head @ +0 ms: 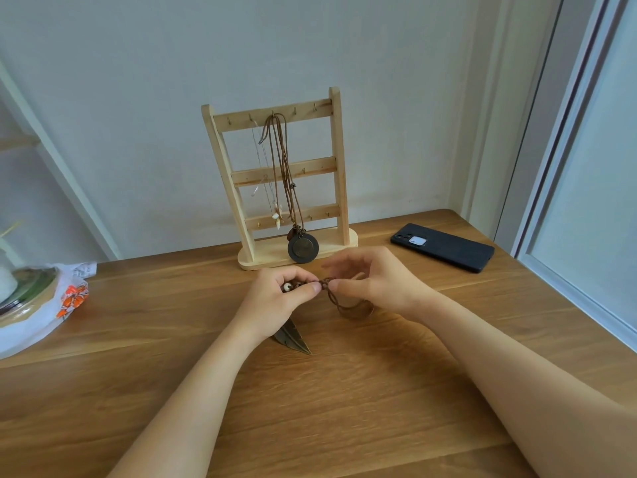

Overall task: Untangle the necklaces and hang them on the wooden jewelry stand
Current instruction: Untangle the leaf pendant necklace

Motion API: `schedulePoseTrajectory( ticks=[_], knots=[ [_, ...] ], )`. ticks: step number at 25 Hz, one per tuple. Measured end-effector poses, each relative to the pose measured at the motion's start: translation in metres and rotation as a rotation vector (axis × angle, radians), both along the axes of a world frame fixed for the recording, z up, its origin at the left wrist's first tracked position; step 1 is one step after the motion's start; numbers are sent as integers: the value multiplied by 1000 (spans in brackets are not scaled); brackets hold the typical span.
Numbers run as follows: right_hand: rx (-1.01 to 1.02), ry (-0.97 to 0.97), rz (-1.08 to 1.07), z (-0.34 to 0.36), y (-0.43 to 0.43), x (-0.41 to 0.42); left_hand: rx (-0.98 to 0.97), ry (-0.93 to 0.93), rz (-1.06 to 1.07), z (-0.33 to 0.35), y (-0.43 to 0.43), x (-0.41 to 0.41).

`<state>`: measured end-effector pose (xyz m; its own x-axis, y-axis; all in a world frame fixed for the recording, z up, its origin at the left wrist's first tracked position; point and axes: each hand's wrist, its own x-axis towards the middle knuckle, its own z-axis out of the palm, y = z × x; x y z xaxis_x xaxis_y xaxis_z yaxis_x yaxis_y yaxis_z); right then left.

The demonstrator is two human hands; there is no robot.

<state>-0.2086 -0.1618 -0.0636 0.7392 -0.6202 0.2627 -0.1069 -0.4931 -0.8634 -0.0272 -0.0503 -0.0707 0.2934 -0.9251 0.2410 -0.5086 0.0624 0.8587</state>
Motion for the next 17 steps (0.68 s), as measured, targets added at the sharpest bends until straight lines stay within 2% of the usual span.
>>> schedulePoseTrajectory(
  ticks=[2, 4, 6, 8, 10, 15, 17],
  knots=[
    [-27, -19, -50, -1, 0, 2, 4, 4, -2, 0, 0, 1],
    [110, -120, -118, -2, -4, 1, 5, 10, 11, -1, -1, 2],
    [171, -106, -68, -1, -5, -1, -1, 16, 14, -2, 0, 3],
    [51, 9, 1, -2, -2, 0, -7, 12, -6, -2, 0, 3],
    [0, 1, -36, -4, -2, 3, -4, 15, -13, -1, -1, 1],
    [311, -219, -119, -4, -10, 0, 5, 18, 22, 1, 0, 0],
    [337, -216, -78, -2, -10, 1, 5, 13, 28, 1, 0, 1]
  ],
)
